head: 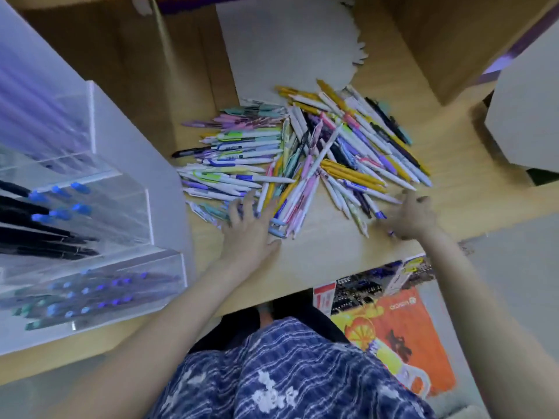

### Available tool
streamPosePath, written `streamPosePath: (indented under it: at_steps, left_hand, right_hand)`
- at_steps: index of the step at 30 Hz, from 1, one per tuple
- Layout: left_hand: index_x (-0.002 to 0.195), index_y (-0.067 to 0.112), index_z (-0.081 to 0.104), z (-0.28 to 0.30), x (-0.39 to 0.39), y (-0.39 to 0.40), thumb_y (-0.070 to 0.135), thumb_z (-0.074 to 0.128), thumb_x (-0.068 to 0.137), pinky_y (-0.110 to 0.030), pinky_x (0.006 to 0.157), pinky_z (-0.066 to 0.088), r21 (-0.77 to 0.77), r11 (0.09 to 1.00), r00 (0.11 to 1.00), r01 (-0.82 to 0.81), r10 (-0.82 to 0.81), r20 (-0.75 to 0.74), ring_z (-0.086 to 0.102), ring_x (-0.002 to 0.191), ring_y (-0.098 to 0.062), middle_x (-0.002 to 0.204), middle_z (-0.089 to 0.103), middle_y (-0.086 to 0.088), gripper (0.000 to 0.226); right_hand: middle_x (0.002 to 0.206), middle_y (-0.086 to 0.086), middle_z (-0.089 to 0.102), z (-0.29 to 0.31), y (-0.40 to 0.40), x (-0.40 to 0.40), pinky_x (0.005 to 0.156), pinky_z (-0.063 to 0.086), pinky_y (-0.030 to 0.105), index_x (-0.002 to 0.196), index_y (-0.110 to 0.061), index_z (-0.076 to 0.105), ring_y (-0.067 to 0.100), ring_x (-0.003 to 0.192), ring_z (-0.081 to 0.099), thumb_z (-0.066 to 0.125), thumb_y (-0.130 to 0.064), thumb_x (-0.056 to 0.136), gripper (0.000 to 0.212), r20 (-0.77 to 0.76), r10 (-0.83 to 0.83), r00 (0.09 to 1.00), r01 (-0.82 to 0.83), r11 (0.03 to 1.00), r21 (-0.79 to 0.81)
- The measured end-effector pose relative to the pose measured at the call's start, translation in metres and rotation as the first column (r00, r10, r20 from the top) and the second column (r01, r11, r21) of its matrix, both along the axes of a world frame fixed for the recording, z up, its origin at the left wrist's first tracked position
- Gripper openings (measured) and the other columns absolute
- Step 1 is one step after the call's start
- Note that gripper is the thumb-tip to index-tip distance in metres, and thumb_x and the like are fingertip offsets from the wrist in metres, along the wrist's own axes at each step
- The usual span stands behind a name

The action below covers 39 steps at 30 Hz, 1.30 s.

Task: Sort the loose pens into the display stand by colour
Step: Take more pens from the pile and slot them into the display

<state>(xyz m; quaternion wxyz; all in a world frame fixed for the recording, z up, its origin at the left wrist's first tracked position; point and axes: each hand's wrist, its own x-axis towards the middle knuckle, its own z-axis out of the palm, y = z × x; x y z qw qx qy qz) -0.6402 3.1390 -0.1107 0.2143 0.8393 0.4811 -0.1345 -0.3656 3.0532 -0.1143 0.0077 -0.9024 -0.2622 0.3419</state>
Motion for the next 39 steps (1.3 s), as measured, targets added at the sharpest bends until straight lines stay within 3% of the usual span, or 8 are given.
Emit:
streamPosePath:
  at_steps: [4, 9, 16, 21, 24, 26, 30, 39]
  left_hand:
    - [0.143, 0.041, -0.015, -0.017, 0.033, -0.003, 0.063, 0.058, 0.078, -0.067, 0.103, 0.018, -0.141, 0.979, 0.981, -0.148, 0.128, -0.144, -0.024, 0.134, -0.049, 0.147, -0.037, -0.009, 0.100]
    - [0.143, 0.033, -0.021, -0.024, 0.043, -0.007, 0.065, 0.058, 0.076, -0.066, 0.104, 0.014, -0.101, 0.974, 0.971, -0.205, 0.189, -0.144, -0.025, 0.132, -0.051, 0.148, -0.035, -0.014, 0.109]
    - [0.148, 0.031, -0.009, -0.016, 0.021, 0.000, 0.056, 0.056, 0.083, -0.054, 0.112, 0.004, -0.053, 0.979, 0.977, -0.197, 0.192, -0.095, -0.023, 0.138, -0.039, 0.151, -0.028, -0.009, 0.096]
    - [0.149, 0.024, -0.002, -0.009, -0.004, -0.013, 0.055, 0.056, 0.083, -0.055, 0.111, 0.008, -0.028, 0.852, 0.852, -0.523, 0.523, 0.018, -0.008, 0.140, -0.042, 0.154, -0.015, -0.016, 0.093]
    - [0.149, 0.019, -0.003, -0.008, 0.002, -0.011, 0.047, 0.063, 0.082, -0.048, 0.111, 0.013, -0.139, 0.761, 0.763, -0.633, 0.644, 0.048, 0.001, 0.138, -0.045, 0.152, -0.015, -0.022, 0.098]
    - [0.148, 0.020, -0.007, -0.007, 0.012, -0.006, 0.047, 0.064, 0.082, -0.044, 0.110, 0.016, -0.178, 0.750, 0.758, -0.638, 0.652, 0.028, 0.006, 0.137, -0.046, 0.151, -0.017, -0.023, 0.101]
    - [0.148, 0.020, -0.012, -0.007, 0.032, -0.005, 0.046, 0.068, 0.079, -0.046, 0.111, 0.013, -0.229, 0.776, 0.801, -0.588, 0.598, -0.032, -0.003, 0.138, -0.048, 0.149, -0.022, -0.025, 0.108]
    - [0.147, 0.023, -0.012, -0.007, 0.032, -0.004, 0.042, 0.069, 0.079, -0.049, 0.112, 0.007, -0.210, 0.790, 0.810, -0.576, 0.587, -0.011, -0.019, 0.137, -0.046, 0.148, -0.026, -0.025, 0.108]
  right_hand:
    - [0.141, 0.019, 0.014, -0.007, 0.000, -0.024, 0.083, 0.050, 0.043, 0.141, -0.004, 0.020, 0.038, 0.096, 0.052, 0.075, -0.016, 0.077, 0.084, -0.105, 0.132, 0.986, -0.114, 0.981, 0.157]
    - [0.133, 0.023, 0.026, -0.023, 0.017, -0.076, 0.068, 0.038, 0.031, 0.130, 0.010, 0.024, 0.037, 0.092, 0.049, 0.069, -0.005, 0.080, 0.069, -0.066, 0.168, 0.984, -0.145, 0.953, 0.265]
    - [0.131, 0.023, 0.029, -0.021, 0.048, -0.119, 0.071, 0.035, 0.022, 0.123, 0.011, 0.031, 0.036, 0.111, 0.043, 0.064, 0.006, 0.078, 0.056, -0.216, 0.206, 0.954, -0.113, 0.919, 0.378]
    - [0.117, 0.020, 0.054, 0.002, 0.048, -0.072, 0.073, 0.044, 0.034, 0.103, 0.001, 0.054, 0.032, 0.090, 0.054, 0.060, -0.010, 0.084, 0.023, -0.167, 0.353, 0.921, -0.300, 0.913, 0.277]
    - [0.120, 0.018, 0.059, 0.016, 0.051, -0.021, 0.087, 0.041, 0.033, 0.122, 0.000, 0.056, 0.032, 0.106, 0.056, 0.065, -0.014, 0.084, 0.041, 0.081, 0.342, 0.936, -0.346, 0.854, 0.388]
    - [0.137, 0.022, 0.041, 0.015, 0.051, 0.016, 0.098, 0.033, 0.040, 0.138, -0.008, 0.040, 0.038, 0.123, 0.041, 0.072, -0.019, 0.080, 0.068, 0.223, 0.329, 0.917, -0.387, 0.869, 0.308]
    - [0.155, 0.014, -0.002, -0.006, 0.036, 0.074, 0.107, 0.021, 0.054, 0.149, -0.025, -0.008, 0.041, 0.140, 0.005, 0.081, -0.035, 0.070, 0.119, 0.037, 0.250, 0.968, -0.247, 0.967, -0.060]
    - [0.144, 0.028, 0.009, -0.019, 0.045, 0.022, 0.105, 0.031, 0.040, 0.149, -0.012, -0.002, 0.045, 0.130, 0.024, 0.076, -0.011, 0.074, 0.108, -0.005, 0.360, 0.933, -0.354, 0.921, 0.160]
